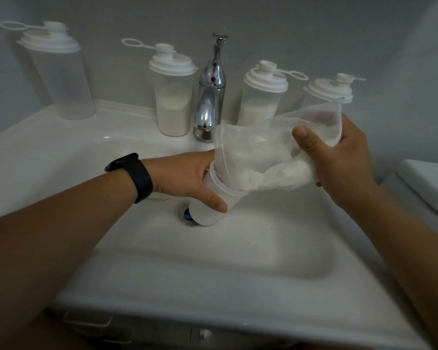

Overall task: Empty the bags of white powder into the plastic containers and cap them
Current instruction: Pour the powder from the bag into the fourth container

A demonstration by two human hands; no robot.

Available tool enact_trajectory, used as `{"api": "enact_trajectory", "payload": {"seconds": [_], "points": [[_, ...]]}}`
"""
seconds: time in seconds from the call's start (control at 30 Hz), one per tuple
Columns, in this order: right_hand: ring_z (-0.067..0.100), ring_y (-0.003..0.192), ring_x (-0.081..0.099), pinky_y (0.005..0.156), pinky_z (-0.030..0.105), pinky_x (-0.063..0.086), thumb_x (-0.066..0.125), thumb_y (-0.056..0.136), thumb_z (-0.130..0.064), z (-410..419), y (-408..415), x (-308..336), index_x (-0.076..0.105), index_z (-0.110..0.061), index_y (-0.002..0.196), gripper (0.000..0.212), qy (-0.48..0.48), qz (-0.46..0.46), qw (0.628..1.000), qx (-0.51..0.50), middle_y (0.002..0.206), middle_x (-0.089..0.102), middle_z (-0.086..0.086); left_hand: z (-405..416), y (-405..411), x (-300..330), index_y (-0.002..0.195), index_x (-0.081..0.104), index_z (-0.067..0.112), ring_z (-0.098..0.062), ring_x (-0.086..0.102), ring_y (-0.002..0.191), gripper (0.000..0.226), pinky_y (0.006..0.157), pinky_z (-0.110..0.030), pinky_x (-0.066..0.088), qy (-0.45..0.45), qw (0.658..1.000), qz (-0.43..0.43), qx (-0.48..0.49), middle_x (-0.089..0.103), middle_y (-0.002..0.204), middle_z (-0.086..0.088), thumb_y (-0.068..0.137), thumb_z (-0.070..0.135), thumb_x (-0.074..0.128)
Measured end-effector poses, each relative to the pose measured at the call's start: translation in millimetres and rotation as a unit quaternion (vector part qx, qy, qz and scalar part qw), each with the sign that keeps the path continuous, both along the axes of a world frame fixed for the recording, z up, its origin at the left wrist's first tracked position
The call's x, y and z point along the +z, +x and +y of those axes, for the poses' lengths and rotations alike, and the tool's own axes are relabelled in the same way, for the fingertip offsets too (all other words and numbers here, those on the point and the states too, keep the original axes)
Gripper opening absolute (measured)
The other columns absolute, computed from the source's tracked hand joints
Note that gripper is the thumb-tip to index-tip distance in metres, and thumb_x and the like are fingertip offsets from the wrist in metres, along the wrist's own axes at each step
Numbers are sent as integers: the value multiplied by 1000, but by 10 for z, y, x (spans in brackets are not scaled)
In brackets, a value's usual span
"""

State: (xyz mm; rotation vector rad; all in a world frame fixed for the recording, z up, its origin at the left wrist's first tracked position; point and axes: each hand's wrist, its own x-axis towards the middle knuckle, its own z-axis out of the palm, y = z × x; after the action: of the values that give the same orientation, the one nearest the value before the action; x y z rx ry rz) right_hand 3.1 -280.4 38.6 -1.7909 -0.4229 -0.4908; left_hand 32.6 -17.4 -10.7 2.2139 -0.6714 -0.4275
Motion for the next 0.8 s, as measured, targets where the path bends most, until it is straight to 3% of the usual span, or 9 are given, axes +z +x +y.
{"api": "enact_trajectory", "payload": {"seconds": [0.2, 0.33, 0.8], "points": [[2, 65, 68, 50, 9, 45, 72, 84, -50, -9, -4, 18, 65, -38, 102, 23, 0, 3, 1000, 3, 77, 74, -17, -8, -1, 5, 144, 42, 38, 1, 58, 126, 92, 114, -36, 46, 3, 1000, -1, 2, 61, 136, 21, 66, 38, 91], [3, 65, 68, 50, 10, 45, 71, 86, -42, -8, -13, 19, 65, -35, 101, 18, 0, 4, 1000, 12, 76, 73, -16, -4, -1, 1, 145, 42, 38, 2, 57, 126, 92, 113, -35, 46, 3, 1000, -3, -3, 61, 136, 23, 67, 38, 92], [2, 66, 69, 49, 9, 45, 71, 88, -41, 0, -39, 29, 65, -36, 102, 16, -8, -3, 1000, 13, 76, 73, -19, -11, -7, 15, 137, 44, 47, 4, 58, 124, 87, 113, -35, 46, -1, 1000, 1, -7, 62, 133, 26, 64, 42, 90]]}}
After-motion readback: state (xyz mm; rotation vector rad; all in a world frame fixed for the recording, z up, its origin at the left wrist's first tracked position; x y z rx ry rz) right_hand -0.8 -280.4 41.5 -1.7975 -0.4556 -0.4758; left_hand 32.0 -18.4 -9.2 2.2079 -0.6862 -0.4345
